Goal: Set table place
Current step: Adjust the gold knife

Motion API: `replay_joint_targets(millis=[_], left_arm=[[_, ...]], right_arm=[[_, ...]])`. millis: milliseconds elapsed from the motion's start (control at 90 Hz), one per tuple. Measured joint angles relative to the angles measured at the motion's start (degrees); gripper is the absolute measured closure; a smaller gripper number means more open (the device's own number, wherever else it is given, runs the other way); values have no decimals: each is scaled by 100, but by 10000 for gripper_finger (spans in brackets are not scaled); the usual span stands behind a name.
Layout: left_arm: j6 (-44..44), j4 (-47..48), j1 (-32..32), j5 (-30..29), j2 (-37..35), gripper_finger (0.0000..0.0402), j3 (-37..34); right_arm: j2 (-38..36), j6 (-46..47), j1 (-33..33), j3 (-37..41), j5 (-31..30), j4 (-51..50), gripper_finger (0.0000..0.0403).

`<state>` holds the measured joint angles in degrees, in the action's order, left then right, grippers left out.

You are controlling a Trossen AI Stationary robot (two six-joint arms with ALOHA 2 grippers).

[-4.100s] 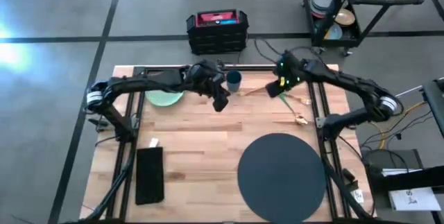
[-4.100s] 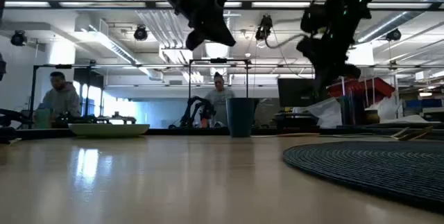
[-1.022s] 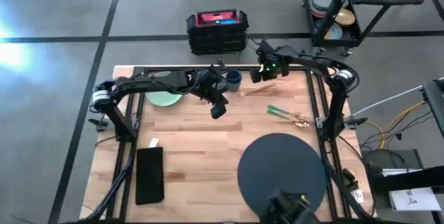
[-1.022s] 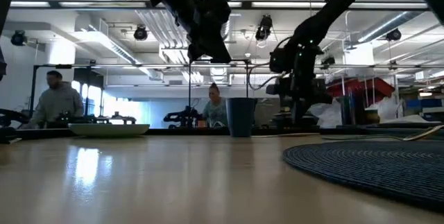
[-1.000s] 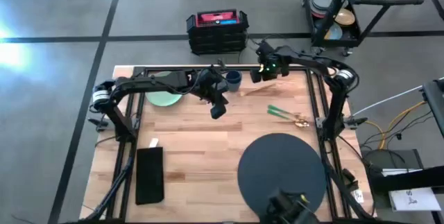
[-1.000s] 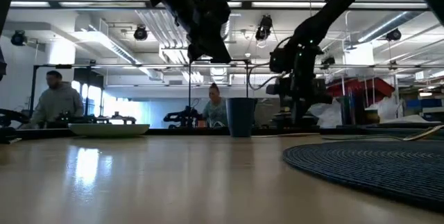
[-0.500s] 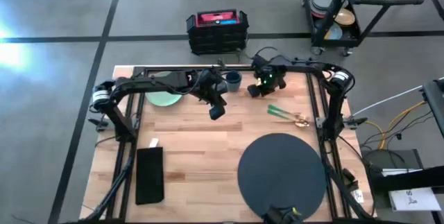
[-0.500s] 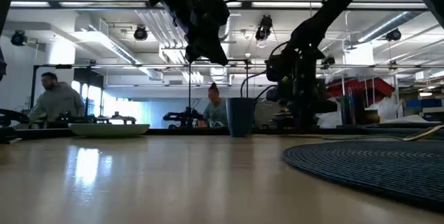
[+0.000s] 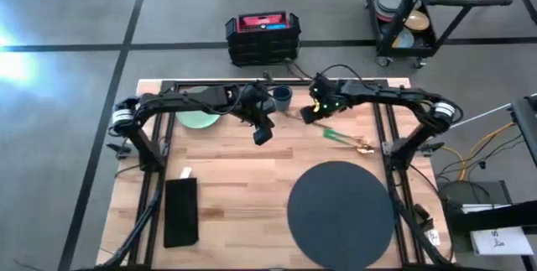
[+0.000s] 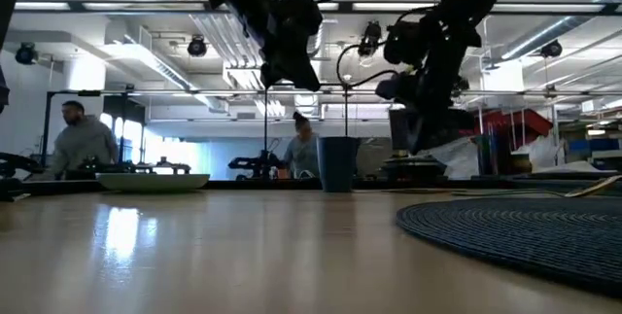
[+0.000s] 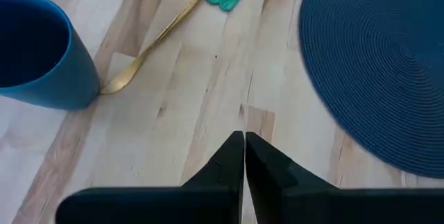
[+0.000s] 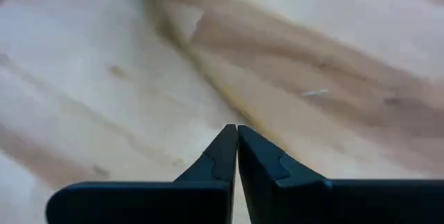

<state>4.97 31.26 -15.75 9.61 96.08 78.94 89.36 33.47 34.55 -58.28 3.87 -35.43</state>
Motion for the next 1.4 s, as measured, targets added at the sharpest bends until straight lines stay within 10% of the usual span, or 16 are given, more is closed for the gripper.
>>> replay_joint_targets(millis=[800, 1400], left_arm=[[-4, -216, 122, 450, 6, 400, -520], [-46, -225, 170, 498, 6, 354, -557]], right_arm=[[-1695, -560, 156, 1710, -94, -1118, 398], [-1085, -1640, 159, 1790, -110, -1817, 236]])
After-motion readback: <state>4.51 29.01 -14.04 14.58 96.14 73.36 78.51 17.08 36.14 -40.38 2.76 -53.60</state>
